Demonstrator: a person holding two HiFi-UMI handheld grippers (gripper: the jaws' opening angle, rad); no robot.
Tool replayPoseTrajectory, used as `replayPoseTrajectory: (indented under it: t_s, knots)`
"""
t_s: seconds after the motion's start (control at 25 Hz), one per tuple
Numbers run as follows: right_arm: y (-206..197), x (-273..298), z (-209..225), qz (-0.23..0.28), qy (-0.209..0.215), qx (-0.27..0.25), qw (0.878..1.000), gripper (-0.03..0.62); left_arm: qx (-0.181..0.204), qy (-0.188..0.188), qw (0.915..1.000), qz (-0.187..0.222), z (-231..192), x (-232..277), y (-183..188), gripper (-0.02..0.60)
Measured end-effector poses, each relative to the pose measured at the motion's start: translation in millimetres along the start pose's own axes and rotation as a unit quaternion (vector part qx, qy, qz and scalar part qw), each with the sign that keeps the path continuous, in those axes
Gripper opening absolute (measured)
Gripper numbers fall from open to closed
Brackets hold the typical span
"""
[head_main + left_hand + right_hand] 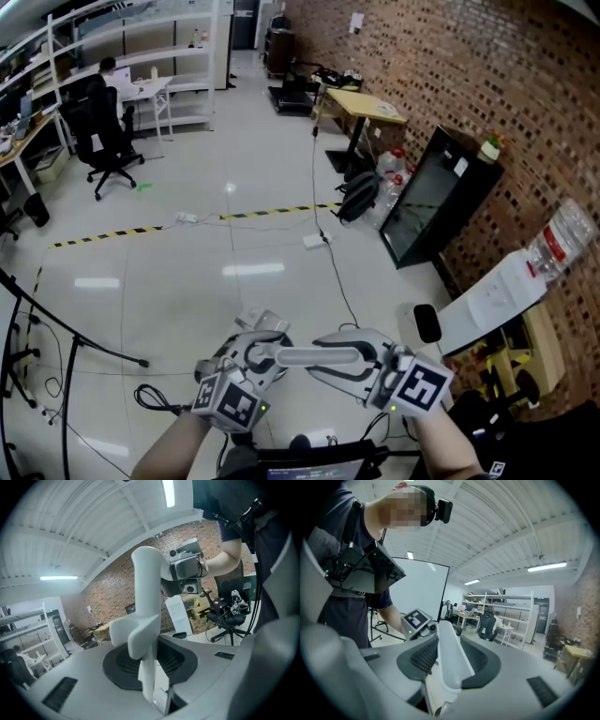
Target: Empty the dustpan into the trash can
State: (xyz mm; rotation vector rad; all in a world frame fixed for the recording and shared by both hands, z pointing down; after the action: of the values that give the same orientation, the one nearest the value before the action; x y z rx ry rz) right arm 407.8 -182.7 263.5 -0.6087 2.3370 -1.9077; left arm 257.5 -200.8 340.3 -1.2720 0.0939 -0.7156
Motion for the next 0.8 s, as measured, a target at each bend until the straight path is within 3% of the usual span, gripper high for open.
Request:
replayPoseTrajectory:
  t_s: [0.08, 0.16, 0.32, 0.44, 0.64, 0.8]
  knots:
    - [0, 4, 0, 0.003, -0.006, 0.012, 1.0, 0.158, 0.001, 0.008, 1.0, -0.002, -4, -2, -2, 0.073]
    - [-1, 6, 2, 0.014, -0.004, 0.035, 0.999, 0.156, 0.0, -0.008, 1.0, 0.005, -8, -3, -2, 0.072]
    - [-1, 11, 9, 0.025, 0.008, 0.055, 0.998, 0.155, 0.029, -0.094, 0.9947, 0.029, -21, -4, -8, 0.076]
    - [2, 15, 12, 0.022, 0.015, 0.054, 0.998, 0.153, 0.023, -0.15, 0.9874, 0.043, -31, -3, -16, 0.081]
    - [5, 19, 17, 0.014, 0.023, 0.065, 0.998, 0.152, 0.038, -0.21, 0.9768, -0.014, -45, -8, -36, 0.106]
    - [5, 20, 20, 0.011, 0.028, 0.068, 0.997, 0.15, 0.055, -0.216, 0.9747, -0.023, -46, 4, -49, 0.113]
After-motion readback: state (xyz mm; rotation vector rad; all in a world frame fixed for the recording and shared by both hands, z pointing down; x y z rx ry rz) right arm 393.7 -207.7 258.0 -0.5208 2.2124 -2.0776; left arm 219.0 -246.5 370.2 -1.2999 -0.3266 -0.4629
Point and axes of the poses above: the fingertips, and each gripper's own axes: x forward along the fingers, z to its right, y out of its top, the point moved 8 cm from there along -x, backward along the fingers, and after that the axes turned 7 degrees about -y, right-handed, at the moved point
